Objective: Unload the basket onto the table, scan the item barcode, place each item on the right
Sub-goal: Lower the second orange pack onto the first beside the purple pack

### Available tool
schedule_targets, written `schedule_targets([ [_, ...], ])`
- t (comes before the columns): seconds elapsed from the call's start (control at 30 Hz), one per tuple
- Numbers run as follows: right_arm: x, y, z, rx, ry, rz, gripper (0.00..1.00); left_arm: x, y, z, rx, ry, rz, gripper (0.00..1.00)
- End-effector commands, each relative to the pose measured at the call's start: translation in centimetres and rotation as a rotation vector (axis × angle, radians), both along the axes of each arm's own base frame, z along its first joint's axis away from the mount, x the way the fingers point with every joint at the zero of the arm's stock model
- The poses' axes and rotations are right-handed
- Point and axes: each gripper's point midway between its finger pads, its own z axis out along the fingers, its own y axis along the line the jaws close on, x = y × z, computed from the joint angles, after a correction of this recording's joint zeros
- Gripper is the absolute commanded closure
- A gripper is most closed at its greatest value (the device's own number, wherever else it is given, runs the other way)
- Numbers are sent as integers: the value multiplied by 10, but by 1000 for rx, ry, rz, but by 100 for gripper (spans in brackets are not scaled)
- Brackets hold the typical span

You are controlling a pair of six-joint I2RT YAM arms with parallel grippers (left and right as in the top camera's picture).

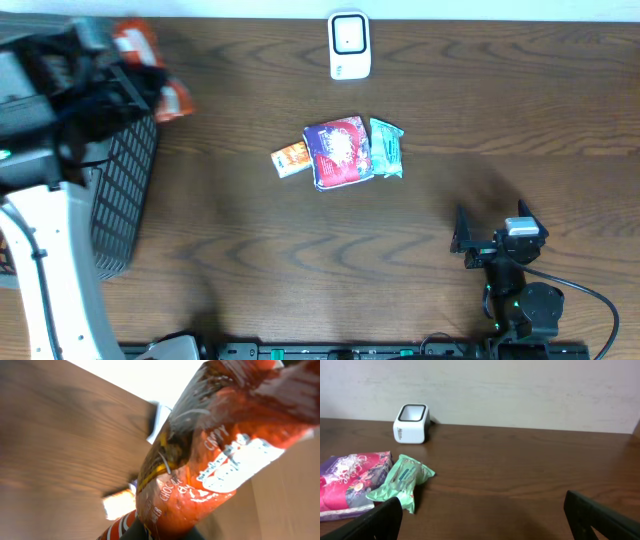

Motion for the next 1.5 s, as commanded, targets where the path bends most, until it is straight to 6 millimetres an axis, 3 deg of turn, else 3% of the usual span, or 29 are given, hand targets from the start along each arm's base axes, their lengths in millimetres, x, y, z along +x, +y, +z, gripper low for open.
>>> schedule_targets([
  [0.0, 0, -3, -1, -15, -1, -10, 1, -12, -63, 8, 53, -76, -229, 93],
  [0.07, 0, -3, -1, -15, 0, -10, 1, -17, -94, 1, 98, -75, -314, 93],
  [0.13, 0, -3, -1, -15, 0, -10, 1, -16, -105, -13, 172, -40, -305, 93],
  [0.33, 0, -3, -1, -15, 0, -10, 1, 1, -110, -77, 413, 141, -107, 92],
  [0.4, 0, -3, -1, -15, 0, -10, 1, 9, -110, -114, 472, 251, 13, 93],
  [0.63, 0, -3, -1, -15, -1, -10, 1, 15, -130, -207, 478, 516, 116, 93],
  [0.73, 0, -3, -1, -15, 0, -10, 1, 14, -135, -228, 487, 568, 124, 87],
  [0.8, 0, -3, -1, -15, -1, -10, 1, 14, -135, -232, 495, 577, 118, 78],
  [0.87, 0, -3, -1, -15, 0, -10, 1, 13, -135, -230, 492, 573, 118, 40],
  [0.9, 0, -3, -1, -15, -1, -10, 1, 13, -137, -227, 487, 568, 102, 28],
  [0.93, 0, -3, -1, -15, 0, -10, 1, 12, -140, -223, 483, 558, 79, 23],
  [1.0, 0, -3, -1, -15, -1, -10, 1, 10, -143, -212, 483, 531, 35, 16],
  [1.17, 0, -3, -1, -15, 0, -10, 1, 4, -132, -168, 463, 448, 43, 14],
  [1.2, 0, -3, -1, -15, 0, -10, 1, -1, -127, -159, 458, 442, 51, 0],
  [1.27, 0, -3, -1, -15, 0, -10, 1, -15, -115, -147, 458, 453, 64, 2],
  [1.47, 0, -3, -1, -15, -1, -10, 1, -65, -90, -148, 522, 609, 58, 2],
])
